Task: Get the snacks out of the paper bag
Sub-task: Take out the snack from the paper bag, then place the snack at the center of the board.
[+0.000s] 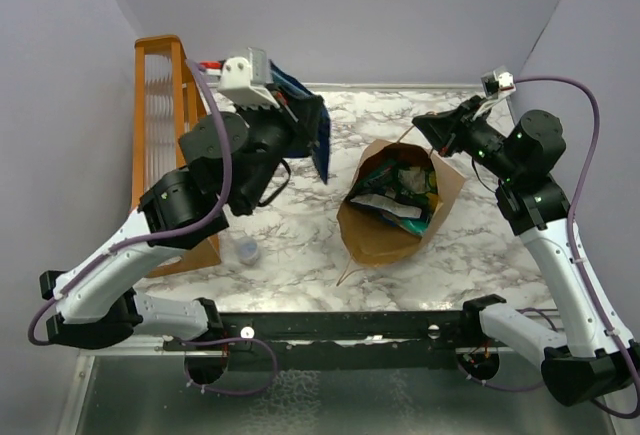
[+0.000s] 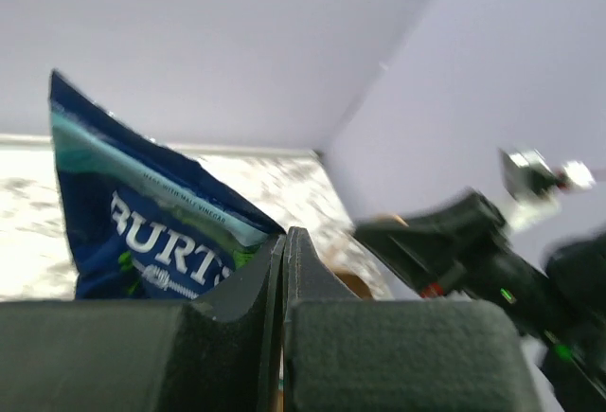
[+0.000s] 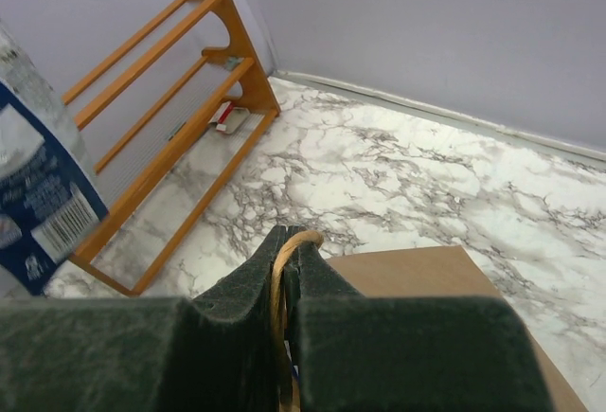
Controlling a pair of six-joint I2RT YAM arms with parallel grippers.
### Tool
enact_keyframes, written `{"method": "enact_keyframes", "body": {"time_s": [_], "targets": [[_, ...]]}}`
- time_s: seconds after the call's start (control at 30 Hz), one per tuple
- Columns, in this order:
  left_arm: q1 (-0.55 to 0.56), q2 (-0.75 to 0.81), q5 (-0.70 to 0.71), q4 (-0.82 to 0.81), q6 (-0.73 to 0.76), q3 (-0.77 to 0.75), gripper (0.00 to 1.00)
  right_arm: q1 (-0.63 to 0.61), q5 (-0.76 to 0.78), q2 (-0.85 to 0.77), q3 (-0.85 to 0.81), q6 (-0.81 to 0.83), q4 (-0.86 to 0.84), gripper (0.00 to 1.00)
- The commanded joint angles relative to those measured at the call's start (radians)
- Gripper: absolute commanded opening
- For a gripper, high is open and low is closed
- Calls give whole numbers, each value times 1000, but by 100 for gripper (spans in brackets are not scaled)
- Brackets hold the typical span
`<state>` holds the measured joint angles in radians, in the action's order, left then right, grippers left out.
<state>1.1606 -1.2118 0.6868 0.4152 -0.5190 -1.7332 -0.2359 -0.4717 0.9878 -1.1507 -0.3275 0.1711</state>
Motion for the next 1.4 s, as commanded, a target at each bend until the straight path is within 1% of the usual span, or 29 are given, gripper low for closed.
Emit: {"method": "enact_keyframes", "body": {"time_s": [0.0,0.17,0.27,0.4,0.47,0.53,0.6,0.73,0.77,0.87,0.97,1.07,1.2,1.37], "targets": [[-124,-35,63,126,143,-107,0,0,35,-13,-4,18,-23,4],[-295,-86,-37,165,157,-135,0,0,36,-13,-7,21,-21,4],[-418,-136,-142,182,128,-116,0,0,38,-13,-9,22,-19,4],[-577,-189,-302,142,83,-11,0,0,37,-13,-12,25,-15,4],[-639,-210,-373,87,67,62,0,0,39,-14,-13,30,-10,4],[-692,-255,-428,62,52,92,0,0,41,-16,-15,35,-6,4],[-722,-317,-454,41,56,89,0,0,49,-21,-13,37,-7,4],[-762,-469,-518,19,56,-10,0,0,50,-26,-2,37,-18,4],[-763,-539,-525,14,53,-44,0,0,51,-23,-1,37,-18,4],[-765,-678,-574,14,50,-186,0,0,48,-16,-4,35,-14,4],[-765,-810,-670,32,22,-350,0,1,44,-14,-4,32,-15,4],[-769,-895,-731,6,25,-429,0,0,49,-15,-5,34,-10,4],[-808,-950,-762,-22,81,-396,0,0,45,-18,1,35,-11,4],[-909,-988,-752,-13,128,-277,0,0,49,-23,21,37,-14,4]]}}
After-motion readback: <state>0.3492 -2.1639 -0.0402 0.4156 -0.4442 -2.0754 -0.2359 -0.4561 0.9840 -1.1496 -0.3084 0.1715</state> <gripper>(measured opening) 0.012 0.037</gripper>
